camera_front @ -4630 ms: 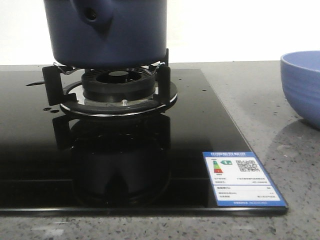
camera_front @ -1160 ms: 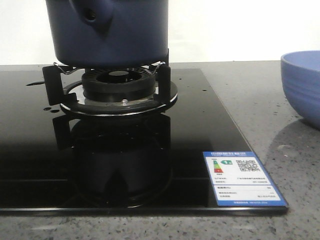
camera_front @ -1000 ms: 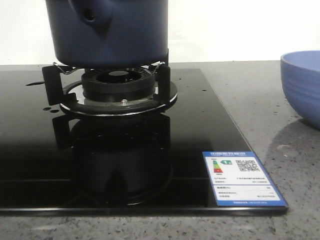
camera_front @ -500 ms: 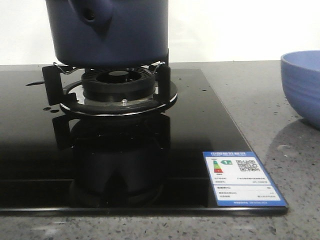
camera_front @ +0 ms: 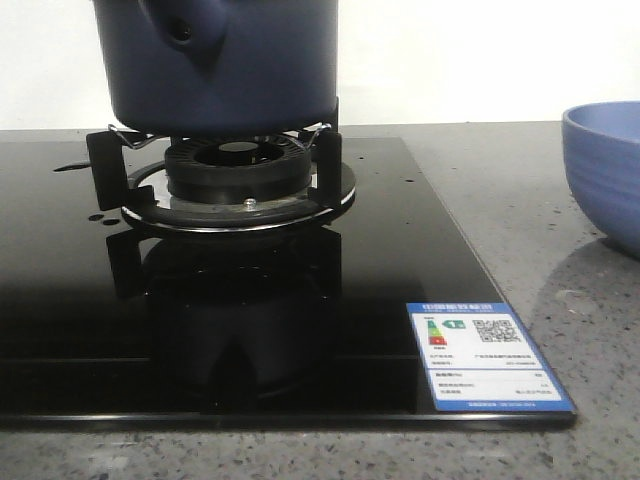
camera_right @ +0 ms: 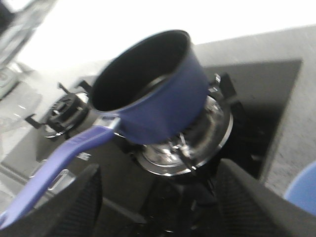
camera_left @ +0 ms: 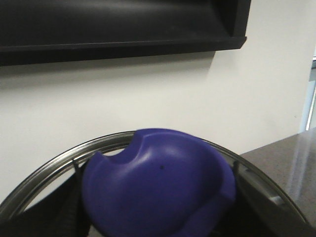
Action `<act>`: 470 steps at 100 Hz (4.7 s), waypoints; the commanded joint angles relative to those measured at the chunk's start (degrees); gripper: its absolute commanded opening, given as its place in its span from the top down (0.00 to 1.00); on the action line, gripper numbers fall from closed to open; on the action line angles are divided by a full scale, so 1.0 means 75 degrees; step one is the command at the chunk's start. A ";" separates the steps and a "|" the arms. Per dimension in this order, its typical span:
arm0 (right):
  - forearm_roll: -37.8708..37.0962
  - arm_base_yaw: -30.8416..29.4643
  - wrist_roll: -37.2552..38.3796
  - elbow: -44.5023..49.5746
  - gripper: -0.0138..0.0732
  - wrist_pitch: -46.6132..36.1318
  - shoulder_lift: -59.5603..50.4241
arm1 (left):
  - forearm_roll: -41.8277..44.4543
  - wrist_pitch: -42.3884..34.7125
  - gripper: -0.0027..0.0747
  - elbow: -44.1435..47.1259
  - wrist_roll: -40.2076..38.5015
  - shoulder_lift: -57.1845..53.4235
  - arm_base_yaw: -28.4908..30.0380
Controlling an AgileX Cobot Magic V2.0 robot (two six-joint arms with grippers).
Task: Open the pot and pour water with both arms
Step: 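Lift the glass lid up off the saucepan with the left gripper, then grasp the light blue bowl rim with the right gripper and lift it, then tilt the held bowl over the open saucepan to pour water in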
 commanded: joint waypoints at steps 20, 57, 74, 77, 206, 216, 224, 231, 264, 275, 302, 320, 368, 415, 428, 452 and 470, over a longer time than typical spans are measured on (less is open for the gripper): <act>-0.3654 -0.0327 0.3373 -0.2242 0.33 0.0785 0.0980 | -0.0380 -0.1100 0.72 0.1212 -0.0238 -0.1793 -0.0046; -0.5995 -0.1917 0.4670 -0.3014 0.33 0.3133 0.2479 | -0.0380 -0.1600 0.72 0.1443 -0.0238 -0.2126 -0.0630; -0.6239 -0.2189 0.4707 -0.2672 0.34 0.3008 0.2754 | -0.0380 -0.1703 0.72 0.1443 -0.0238 -0.2126 -0.0878; -0.6239 -0.2189 0.4707 -0.2554 0.34 0.2874 0.2788 | -0.0380 -0.1734 0.72 0.1443 -0.0238 -0.2126 -0.0893; -0.5018 -0.0532 0.4674 -0.6170 0.91 0.3217 0.4215 | -0.0395 -0.1734 0.72 0.1443 -0.0238 -0.2126 -0.0893; -0.5018 -0.0026 0.4896 -0.7220 0.91 0.3492 0.4863 | -0.0406 -0.1734 0.72 0.1443 -0.0238 -0.2126 -0.0893; -0.5033 0.0355 0.4999 -0.8107 0.91 0.3759 0.5495 | -0.0469 -0.1720 0.72 0.1443 -0.0238 -0.2126 -0.0893; -0.5033 0.0703 0.5000 -0.8924 0.91 0.3926 0.6036 | -0.0613 -0.1706 0.72 0.1443 -0.0238 -0.2126 -0.0893; -0.6476 0.2042 0.5257 -1.1991 0.91 0.3865 0.7997 | -0.0643 -0.1674 0.72 0.1443 -0.0238 -0.2126 -0.0893; -0.7276 0.2376 0.5257 -1.2268 0.91 0.3536 0.8241 | -0.0643 -0.1674 0.72 0.1443 -0.0238 -0.2126 -0.0893; -0.9169 0.3068 0.5269 -1.2268 0.91 0.2341 0.8473 | -0.0643 -0.1674 0.72 0.1443 -0.0238 -0.2126 -0.0893; -1.1214 0.3763 0.5517 -1.2268 0.91 0.1801 0.8511 | -0.0643 -0.1674 0.72 0.1443 -0.0238 -0.2126 -0.0893; -1.5253 0.4944 0.6346 -1.2268 0.91 0.1538 0.9025 | -0.0643 -0.1674 0.72 0.1443 -0.0238 -0.2126 -0.0893; -1.9052 0.5668 0.7341 -1.2268 0.91 0.0431 0.9113 | -0.0514 -0.1748 0.72 0.1443 -0.0238 -0.2126 -0.1286; -1.9474 0.5675 0.7351 -1.2268 0.91 0.0395 0.9099 | -0.0514 -0.1788 0.72 0.1443 -0.0238 -0.2126 -0.1397; -2.0038 0.5687 0.7351 -1.2268 0.91 0.0292 0.8999 | -0.0235 -0.1984 0.72 0.1443 -0.0238 -0.2126 -0.1636; -2.0147 0.5687 0.7351 -1.2268 0.91 0.0274 0.8903 | -0.0235 -0.1984 0.72 0.1443 -0.0238 -0.2126 -0.1636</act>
